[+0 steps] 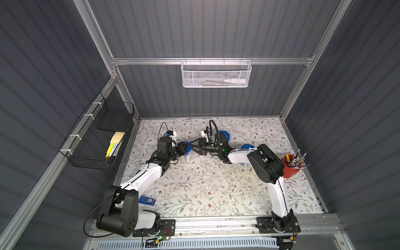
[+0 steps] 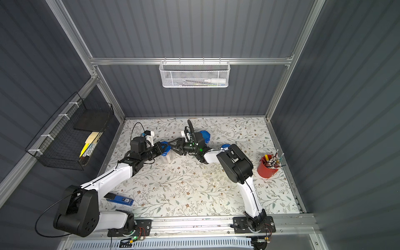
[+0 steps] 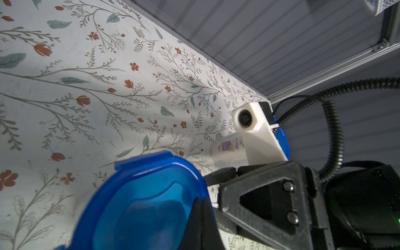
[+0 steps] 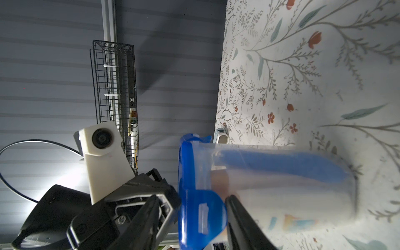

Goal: Take out toiletry kits
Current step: Unfasten the latch on the container.

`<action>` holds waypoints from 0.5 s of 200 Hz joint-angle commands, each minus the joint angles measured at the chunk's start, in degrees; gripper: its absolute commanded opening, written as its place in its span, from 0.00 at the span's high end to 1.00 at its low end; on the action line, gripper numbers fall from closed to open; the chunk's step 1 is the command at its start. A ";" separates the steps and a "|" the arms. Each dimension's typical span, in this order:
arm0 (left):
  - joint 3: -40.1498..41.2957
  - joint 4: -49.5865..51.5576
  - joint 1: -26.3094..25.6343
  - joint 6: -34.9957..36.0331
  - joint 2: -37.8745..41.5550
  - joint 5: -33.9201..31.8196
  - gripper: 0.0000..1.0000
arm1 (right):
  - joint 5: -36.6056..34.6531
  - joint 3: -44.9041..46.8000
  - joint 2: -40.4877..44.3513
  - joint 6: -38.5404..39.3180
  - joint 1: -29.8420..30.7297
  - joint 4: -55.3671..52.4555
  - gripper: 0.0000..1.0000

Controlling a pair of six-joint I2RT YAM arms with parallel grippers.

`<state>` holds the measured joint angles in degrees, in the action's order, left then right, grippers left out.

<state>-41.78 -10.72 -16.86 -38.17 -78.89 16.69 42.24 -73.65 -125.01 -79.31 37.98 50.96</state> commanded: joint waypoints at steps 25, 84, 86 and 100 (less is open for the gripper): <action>8.99 28.67 -0.54 -0.24 -7.76 -3.47 1.00 | 0.65 -0.73 3.22 -0.08 -0.97 11.45 0.48; 10.16 29.22 -0.54 -0.38 -7.28 -4.07 1.00 | 0.48 -0.74 3.82 0.18 -1.28 11.17 0.49; 10.21 29.32 -0.54 -0.40 -7.23 -4.08 1.00 | 0.48 -0.76 3.86 0.13 -1.34 11.16 0.49; 10.47 29.76 -0.54 -0.33 -6.68 -4.25 1.00 | 0.50 -0.87 4.12 0.12 -1.59 11.10 0.49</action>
<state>-40.73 -12.69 -17.32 -38.24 -79.00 16.71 42.30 -73.25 -125.01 -79.42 37.65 51.40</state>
